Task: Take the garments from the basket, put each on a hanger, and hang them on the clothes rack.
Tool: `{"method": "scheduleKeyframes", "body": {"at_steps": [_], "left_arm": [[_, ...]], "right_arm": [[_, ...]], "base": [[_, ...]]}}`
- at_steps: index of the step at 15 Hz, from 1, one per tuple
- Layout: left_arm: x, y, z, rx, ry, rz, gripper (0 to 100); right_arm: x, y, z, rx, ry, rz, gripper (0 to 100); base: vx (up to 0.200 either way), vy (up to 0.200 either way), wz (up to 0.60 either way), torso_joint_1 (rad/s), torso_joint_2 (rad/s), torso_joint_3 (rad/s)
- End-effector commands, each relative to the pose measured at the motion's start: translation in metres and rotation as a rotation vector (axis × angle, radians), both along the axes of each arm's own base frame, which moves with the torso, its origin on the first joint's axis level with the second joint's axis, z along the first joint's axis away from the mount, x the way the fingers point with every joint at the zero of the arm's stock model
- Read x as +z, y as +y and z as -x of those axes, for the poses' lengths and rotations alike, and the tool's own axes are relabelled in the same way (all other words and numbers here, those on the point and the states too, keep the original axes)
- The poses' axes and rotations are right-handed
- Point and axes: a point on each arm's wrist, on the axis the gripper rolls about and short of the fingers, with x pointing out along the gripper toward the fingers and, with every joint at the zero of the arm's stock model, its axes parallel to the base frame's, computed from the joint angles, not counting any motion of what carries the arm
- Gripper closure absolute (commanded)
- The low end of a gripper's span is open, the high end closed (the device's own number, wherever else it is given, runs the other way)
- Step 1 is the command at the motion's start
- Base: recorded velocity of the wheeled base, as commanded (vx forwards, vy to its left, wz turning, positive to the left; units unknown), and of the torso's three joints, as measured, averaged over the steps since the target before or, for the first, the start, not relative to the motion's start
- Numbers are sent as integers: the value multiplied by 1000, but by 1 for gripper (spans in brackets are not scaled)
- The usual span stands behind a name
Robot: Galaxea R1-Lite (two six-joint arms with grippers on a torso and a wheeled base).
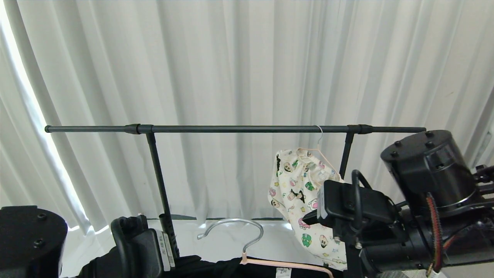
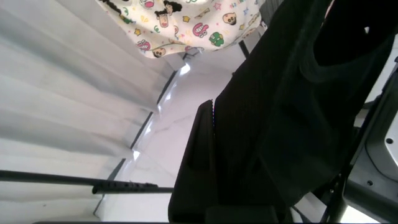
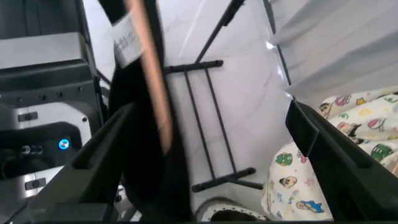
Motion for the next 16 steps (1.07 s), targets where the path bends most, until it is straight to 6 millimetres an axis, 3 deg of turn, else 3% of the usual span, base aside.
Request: {"method": "scheduleKeyframes", "body": {"at_steps": [1,8,9,16], "left_arm": [[0,0,0,-1,-1,1,100],[0,0,0,0,-1,3,100],[0,0,0,0,-1,3,100],[0,0,0,-1,-2,2,100]], "right_arm": [[-8,16,-10,2,26,40,0],[-13,21,-5,24,43,60,0],[-13,21,-5,24,43,60,100],[-12,22,-4,33,35,59,100]], "base": [[0,0,0,0,0,0],[0,0,0,0,0,0],[0,0,0,0,0,0],[0,0,0,0,0,0]]}}
